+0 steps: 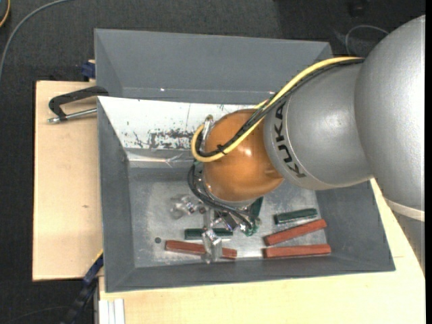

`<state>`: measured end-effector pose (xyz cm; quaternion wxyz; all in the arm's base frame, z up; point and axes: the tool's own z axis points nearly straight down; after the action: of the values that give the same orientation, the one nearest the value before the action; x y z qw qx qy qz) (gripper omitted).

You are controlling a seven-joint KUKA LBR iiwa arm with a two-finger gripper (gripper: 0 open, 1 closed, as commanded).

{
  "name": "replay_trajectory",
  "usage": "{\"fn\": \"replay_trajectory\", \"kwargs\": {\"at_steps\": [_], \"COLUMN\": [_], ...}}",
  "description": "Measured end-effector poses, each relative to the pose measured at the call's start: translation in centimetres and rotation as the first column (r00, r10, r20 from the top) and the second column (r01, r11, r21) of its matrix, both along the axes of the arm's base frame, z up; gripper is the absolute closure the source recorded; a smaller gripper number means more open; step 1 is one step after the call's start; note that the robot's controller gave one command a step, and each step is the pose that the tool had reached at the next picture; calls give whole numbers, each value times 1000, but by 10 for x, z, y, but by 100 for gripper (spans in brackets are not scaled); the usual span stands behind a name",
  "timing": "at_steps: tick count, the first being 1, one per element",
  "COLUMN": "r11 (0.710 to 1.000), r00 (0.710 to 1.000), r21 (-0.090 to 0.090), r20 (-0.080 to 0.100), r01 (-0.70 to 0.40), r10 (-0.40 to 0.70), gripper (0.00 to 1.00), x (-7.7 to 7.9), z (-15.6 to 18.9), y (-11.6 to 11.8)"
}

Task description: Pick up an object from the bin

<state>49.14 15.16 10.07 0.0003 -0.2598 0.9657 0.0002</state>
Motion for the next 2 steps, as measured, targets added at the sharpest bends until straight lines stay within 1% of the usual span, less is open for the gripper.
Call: {"fn": "replay_trajectory", "kwargs": {"at_steps": [1,2], "r11": [999,999], "r00": [999,999], "r21": [-1,1], "r20": [-3,-1], "r01": [-47,-46], "r10": [47,46], "gripper": [0,0], "x": [4,4], "z": [-31,-31], "y": [-30,-29]}}
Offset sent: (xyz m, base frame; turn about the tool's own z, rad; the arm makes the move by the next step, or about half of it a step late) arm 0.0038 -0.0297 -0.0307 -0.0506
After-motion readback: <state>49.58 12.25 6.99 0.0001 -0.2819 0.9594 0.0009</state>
